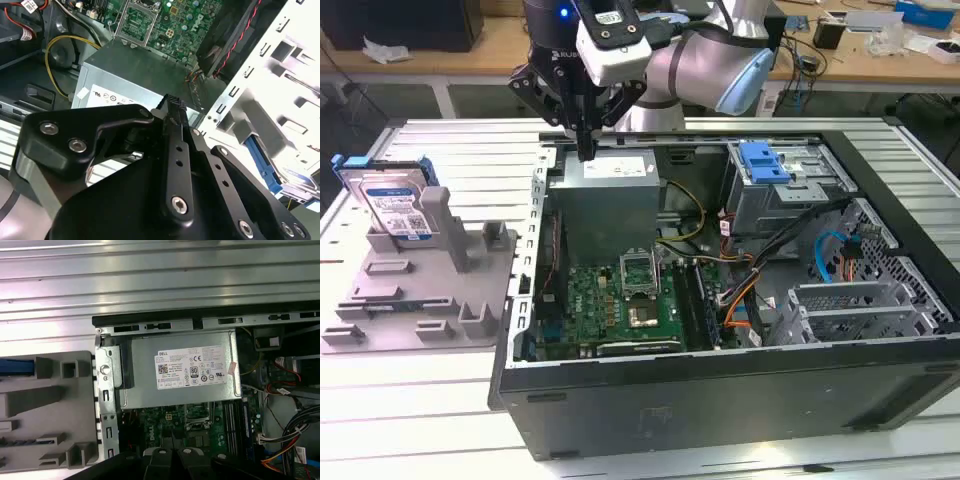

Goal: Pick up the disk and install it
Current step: 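Reach for the disk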

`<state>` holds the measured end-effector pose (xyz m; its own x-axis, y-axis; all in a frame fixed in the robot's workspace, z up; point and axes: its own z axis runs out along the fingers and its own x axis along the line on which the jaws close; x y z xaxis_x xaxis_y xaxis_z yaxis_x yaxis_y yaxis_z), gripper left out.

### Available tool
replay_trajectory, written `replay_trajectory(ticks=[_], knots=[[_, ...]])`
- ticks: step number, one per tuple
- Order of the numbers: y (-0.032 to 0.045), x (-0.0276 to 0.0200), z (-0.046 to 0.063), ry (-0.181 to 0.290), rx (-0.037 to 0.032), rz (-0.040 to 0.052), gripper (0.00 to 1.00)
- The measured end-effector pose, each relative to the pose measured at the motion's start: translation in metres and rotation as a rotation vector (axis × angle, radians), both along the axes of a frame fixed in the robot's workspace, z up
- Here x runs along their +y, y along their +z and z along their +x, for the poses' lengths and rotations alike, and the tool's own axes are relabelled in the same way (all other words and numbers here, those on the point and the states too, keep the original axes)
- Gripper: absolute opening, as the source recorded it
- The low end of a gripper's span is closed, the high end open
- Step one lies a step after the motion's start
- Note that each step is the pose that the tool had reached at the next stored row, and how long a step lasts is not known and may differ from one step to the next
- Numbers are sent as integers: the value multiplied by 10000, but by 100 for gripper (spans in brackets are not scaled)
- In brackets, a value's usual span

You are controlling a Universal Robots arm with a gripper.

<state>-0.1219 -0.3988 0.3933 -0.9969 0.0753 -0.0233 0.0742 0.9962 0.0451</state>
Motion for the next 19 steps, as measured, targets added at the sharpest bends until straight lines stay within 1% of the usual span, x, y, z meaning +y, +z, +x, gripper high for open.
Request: replay_trajectory(ticks=[14, 15, 17, 19], knots=[[0, 0, 0, 0, 0, 0, 11], [-1, 7, -15, 0, -1, 0, 11], [-1, 36, -48, -2, 1, -1, 11], [-5, 83, -103, -6, 0, -1, 11]])
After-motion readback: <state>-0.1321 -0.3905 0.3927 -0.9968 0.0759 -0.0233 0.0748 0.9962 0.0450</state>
